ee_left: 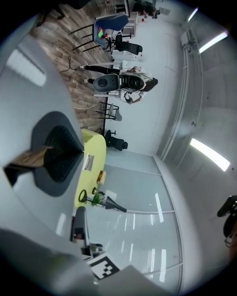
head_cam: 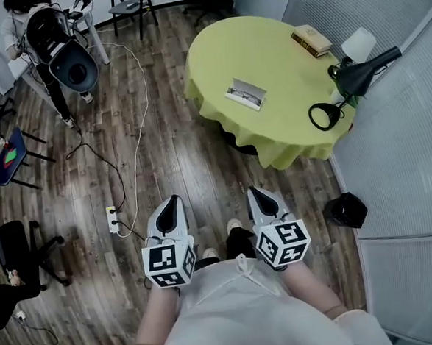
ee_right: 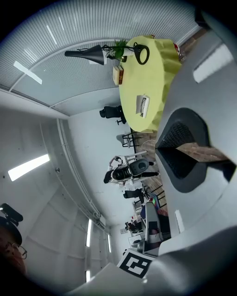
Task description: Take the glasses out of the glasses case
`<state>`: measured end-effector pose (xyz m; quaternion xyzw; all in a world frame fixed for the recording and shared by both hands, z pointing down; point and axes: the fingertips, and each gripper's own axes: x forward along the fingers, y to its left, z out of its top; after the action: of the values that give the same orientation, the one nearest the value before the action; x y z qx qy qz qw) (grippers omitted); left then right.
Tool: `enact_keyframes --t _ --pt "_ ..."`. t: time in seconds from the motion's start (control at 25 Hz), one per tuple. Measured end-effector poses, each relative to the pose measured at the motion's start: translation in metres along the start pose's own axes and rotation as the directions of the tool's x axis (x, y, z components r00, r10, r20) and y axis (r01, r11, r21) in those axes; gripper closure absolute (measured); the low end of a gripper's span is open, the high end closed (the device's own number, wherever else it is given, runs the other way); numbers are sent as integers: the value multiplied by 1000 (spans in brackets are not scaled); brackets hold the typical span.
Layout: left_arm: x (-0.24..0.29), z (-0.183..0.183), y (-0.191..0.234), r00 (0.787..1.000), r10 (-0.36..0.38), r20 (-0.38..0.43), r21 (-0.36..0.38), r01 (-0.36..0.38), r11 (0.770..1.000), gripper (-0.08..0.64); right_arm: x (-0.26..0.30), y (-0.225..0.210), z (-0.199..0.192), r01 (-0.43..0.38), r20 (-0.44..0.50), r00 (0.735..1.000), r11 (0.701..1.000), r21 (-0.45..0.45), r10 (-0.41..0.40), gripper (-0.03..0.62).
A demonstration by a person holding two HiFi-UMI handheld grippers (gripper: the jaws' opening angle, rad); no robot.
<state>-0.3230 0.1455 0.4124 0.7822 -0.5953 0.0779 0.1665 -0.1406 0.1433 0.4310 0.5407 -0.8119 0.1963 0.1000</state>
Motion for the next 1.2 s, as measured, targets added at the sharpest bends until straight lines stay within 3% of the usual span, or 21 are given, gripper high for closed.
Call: enact_keyframes --t 0.24,0.52,0.8,1.04,1.2 --pt "62 17 19 1000 1 -14 1 -1 1000 554 61 -24 20 5 -15 1000 1000 12 -5 592" --pt "166 68 21 1000 -11 -10 25 11 1000 554 148 -78 76 -7 -25 1000 1000 12 7 592" --pt "288 104 -4 999 -43 -19 66 44 997 554 225 -157 130 -14 -19 1000 1000 5 14 592" --pt "359 109 -30 994 -96 -53 79 100 992 554 255 -213 143 23 -22 1000 999 27 -22 592" --pt "395 107 -53 982 -161 -98 130 173 976 554 264 -245 146 64 -28 998 995 71 -62 592"
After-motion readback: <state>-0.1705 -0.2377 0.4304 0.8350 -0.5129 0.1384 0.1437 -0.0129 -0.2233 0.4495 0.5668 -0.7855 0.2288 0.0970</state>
